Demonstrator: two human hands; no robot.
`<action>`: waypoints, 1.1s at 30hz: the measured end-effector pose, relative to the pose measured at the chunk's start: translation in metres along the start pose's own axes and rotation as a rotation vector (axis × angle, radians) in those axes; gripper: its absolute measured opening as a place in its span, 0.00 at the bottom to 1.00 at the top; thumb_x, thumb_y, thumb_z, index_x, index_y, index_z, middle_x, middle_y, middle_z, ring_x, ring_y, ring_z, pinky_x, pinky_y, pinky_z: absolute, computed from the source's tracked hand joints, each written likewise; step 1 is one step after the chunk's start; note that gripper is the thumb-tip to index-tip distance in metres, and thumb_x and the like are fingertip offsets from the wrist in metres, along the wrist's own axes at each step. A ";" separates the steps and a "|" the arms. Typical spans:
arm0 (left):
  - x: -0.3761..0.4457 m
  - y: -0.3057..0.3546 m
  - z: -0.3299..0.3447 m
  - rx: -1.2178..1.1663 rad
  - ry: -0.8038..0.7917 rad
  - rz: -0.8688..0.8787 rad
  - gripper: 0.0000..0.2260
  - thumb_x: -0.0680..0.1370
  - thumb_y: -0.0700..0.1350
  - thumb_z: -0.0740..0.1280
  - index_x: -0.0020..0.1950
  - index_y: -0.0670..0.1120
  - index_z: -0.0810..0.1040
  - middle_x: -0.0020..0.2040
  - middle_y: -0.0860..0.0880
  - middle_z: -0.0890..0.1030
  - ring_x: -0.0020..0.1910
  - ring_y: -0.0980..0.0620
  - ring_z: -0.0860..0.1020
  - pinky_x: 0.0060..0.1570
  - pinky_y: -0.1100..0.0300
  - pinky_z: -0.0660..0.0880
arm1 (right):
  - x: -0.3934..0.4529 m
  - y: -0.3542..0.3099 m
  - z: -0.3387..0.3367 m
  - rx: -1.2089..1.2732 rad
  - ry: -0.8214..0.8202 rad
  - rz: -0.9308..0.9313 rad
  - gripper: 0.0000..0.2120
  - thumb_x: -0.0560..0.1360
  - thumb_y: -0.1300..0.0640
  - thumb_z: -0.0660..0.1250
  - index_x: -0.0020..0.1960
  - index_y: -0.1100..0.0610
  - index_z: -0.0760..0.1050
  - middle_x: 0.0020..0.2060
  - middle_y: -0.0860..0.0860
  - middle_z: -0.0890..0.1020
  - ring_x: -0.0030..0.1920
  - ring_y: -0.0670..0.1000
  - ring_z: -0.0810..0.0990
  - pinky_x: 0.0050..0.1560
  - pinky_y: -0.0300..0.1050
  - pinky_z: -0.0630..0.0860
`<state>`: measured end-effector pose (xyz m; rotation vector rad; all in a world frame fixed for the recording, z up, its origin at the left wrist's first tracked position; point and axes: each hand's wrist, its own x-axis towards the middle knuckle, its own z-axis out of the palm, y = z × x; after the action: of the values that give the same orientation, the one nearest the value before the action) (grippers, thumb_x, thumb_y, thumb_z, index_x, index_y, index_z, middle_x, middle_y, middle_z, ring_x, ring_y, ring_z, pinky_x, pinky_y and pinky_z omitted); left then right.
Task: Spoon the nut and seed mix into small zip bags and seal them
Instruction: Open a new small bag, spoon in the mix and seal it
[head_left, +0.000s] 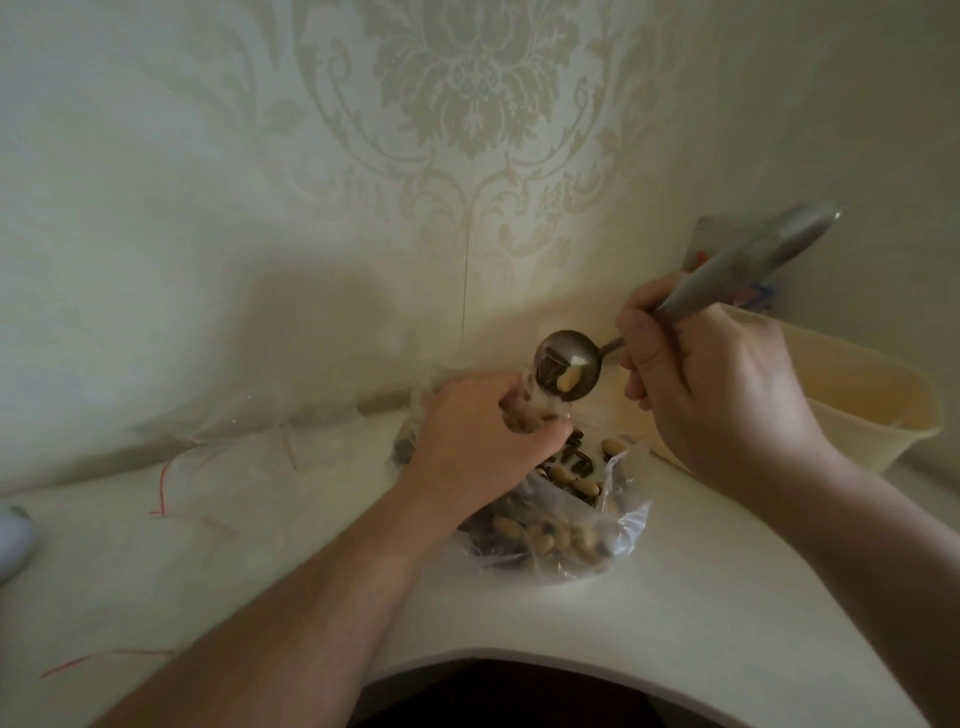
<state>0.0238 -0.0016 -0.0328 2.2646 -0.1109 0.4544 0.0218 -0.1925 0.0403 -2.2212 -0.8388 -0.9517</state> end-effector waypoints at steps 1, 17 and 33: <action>0.001 0.000 0.000 0.004 -0.003 -0.010 0.17 0.74 0.62 0.74 0.41 0.49 0.79 0.39 0.53 0.83 0.40 0.57 0.80 0.40 0.62 0.75 | 0.000 0.000 0.000 -0.022 -0.008 -0.042 0.10 0.85 0.53 0.59 0.52 0.57 0.76 0.33 0.44 0.78 0.32 0.47 0.79 0.35 0.45 0.74; 0.014 -0.015 -0.004 -0.277 0.082 -0.153 0.13 0.73 0.63 0.75 0.47 0.55 0.84 0.40 0.56 0.86 0.41 0.58 0.85 0.46 0.56 0.83 | -0.011 0.016 0.003 0.032 0.089 0.026 0.09 0.87 0.55 0.59 0.53 0.56 0.76 0.34 0.45 0.79 0.33 0.50 0.80 0.34 0.56 0.78; 0.032 -0.020 -0.010 -0.798 0.078 -0.316 0.25 0.69 0.58 0.81 0.56 0.42 0.83 0.49 0.42 0.88 0.49 0.42 0.86 0.55 0.45 0.82 | -0.072 0.115 0.032 -0.167 -0.412 -0.243 0.23 0.78 0.60 0.74 0.68 0.39 0.79 0.65 0.42 0.79 0.61 0.41 0.71 0.59 0.44 0.74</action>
<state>0.0551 0.0218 -0.0295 1.4435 0.0945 0.2606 0.0785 -0.2664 -0.0634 -2.5491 -1.2782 -0.6961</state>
